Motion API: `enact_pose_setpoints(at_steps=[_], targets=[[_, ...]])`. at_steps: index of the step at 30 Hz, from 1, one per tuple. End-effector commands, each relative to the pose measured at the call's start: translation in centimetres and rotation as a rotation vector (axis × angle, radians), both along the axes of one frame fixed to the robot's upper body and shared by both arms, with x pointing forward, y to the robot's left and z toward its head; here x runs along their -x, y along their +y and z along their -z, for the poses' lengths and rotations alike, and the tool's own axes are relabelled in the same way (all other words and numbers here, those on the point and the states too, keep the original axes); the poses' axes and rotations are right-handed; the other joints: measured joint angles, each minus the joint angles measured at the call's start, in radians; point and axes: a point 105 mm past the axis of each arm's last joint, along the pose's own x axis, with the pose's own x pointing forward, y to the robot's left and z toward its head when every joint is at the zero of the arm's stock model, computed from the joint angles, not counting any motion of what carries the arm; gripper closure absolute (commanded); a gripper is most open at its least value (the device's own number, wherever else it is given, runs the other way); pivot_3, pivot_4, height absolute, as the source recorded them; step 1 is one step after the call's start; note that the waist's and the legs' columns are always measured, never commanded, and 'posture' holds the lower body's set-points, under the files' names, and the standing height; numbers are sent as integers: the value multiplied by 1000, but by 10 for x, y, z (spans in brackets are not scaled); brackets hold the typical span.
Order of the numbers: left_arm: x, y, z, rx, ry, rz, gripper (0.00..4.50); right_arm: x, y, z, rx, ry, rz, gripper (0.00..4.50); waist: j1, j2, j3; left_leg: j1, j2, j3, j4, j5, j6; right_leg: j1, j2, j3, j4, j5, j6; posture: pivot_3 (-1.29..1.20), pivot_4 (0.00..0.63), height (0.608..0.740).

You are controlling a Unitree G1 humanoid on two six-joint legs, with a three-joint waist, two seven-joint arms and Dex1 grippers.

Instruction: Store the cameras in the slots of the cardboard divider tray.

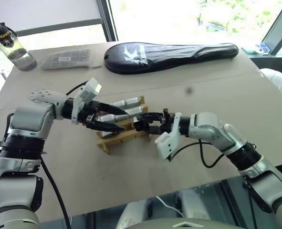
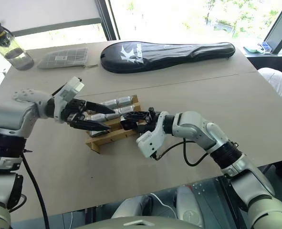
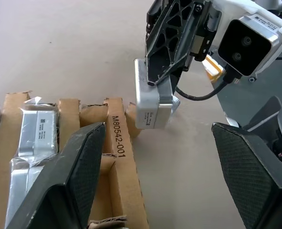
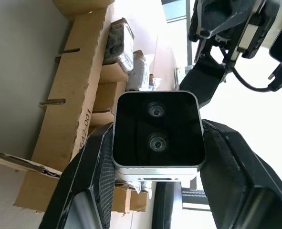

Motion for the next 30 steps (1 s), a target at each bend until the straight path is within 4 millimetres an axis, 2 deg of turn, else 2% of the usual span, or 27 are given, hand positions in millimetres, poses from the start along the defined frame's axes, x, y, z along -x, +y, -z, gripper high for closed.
enact_pose_setpoints(at_steps=[1, 8, 18, 21, 25, 26, 30], targets=[[-1, -3, -9, 6, -35, 18, 796, 6, 5, -20, -53, -66, -44, 2578, 0, 0, 0, 0, 0, 0, 0, 0, 0, 0, 0, 0, 0, 0, 0, 0, 150, 740], [-5, -7, -10, 9, -40, 18, 796, 6, 15, -25, -60, -80, -52, 2578, 0, 0, 0, 0, 0, 0, 0, 0, 0, 0, 0, 0, 0, 0, 0, 0, 150, 740], [-9, -14, -9, 19, -36, 30, 796, 7, 18, -27, -63, -77, -60, 2578, 0, 0, 0, 0, 0, 0, 1, 0, 0, 0, 0, 0, 0, 0, 0, 0, 150, 740], [-11, -16, -10, 24, -37, 34, 1566, 7, 18, -27, -63, -73, -59, 2578, 0, 0, 0, 0, 0, 0, 1, 0, 0, 0, 0, 0, 0, 0, 0, 0, 150, 740], [-10, -18, -11, 26, -31, 42, 3451, 7, 17, -27, -63, -71, -57, 2578, 0, 0, 0, 0, 0, 0, 1, 0, 0, 0, 0, 0, 0, 0, 0, 0, 150, 740], [-10, -18, -11, 26, -30, 43, 3806, 7, 17, -27, -64, -71, -56, 2578, -1, 0, 0, 0, 0, 0, 1, 0, 0, 0, 0, 0, 0, 0, 0, 0, 150, 740], [-8, -17, -11, 19, -24, 47, 3812, 7, 17, -27, -68, -69, -53, 2578, -1, 0, 0, 0, 0, 0, 1, 0, 0, 0, 0, 0, 0, 0, 0, 0, 150, 740]])
